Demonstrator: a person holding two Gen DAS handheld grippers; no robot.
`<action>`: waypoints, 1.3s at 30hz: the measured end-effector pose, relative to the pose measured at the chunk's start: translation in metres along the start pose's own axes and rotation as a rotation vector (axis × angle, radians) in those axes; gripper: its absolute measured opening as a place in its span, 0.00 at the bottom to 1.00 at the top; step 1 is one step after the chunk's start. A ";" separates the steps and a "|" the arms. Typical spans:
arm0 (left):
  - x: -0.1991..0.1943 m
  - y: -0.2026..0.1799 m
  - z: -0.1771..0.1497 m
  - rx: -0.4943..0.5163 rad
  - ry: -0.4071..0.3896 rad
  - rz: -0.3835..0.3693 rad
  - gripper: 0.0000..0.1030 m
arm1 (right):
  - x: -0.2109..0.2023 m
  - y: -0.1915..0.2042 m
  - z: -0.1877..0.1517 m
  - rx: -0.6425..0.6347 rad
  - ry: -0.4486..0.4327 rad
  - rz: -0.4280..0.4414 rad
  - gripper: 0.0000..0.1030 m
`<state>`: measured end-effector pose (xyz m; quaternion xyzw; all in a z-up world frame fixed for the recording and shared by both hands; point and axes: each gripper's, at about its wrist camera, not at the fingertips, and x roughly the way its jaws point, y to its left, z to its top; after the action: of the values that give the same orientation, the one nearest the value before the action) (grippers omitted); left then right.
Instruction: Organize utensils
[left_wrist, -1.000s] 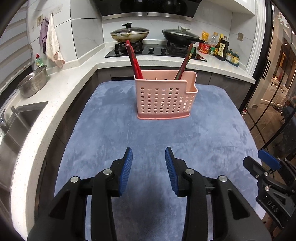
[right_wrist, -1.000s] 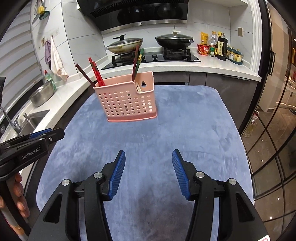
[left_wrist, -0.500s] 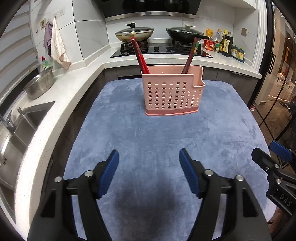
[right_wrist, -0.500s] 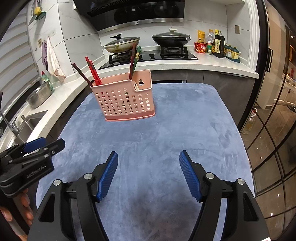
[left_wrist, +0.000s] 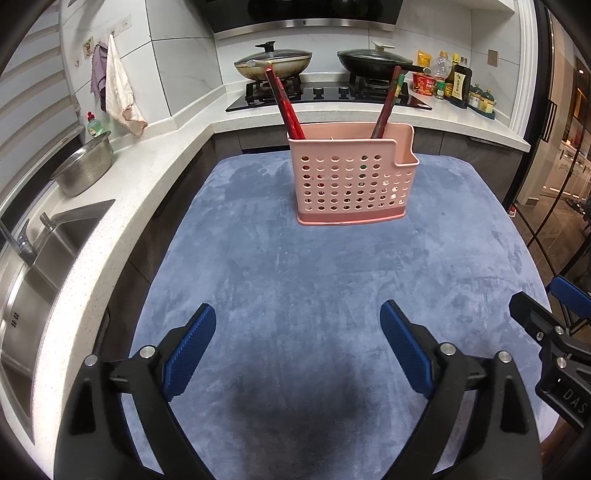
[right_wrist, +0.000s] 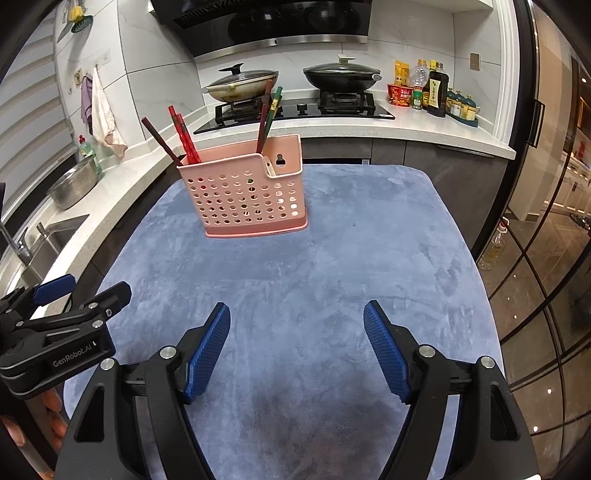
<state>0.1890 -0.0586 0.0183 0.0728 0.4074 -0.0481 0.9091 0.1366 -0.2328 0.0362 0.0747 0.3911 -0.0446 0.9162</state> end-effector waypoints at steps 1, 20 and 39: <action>0.001 0.000 0.000 0.001 0.003 0.001 0.84 | 0.001 0.000 0.001 0.003 0.001 -0.002 0.76; 0.006 0.007 0.016 -0.021 -0.006 0.028 0.88 | 0.007 0.005 0.018 0.006 -0.011 -0.014 0.93; 0.009 0.007 0.024 -0.022 -0.008 0.033 0.88 | 0.011 0.011 0.029 0.004 -0.016 -0.015 0.94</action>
<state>0.2140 -0.0562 0.0279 0.0695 0.4029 -0.0289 0.9122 0.1663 -0.2270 0.0490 0.0731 0.3841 -0.0528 0.9189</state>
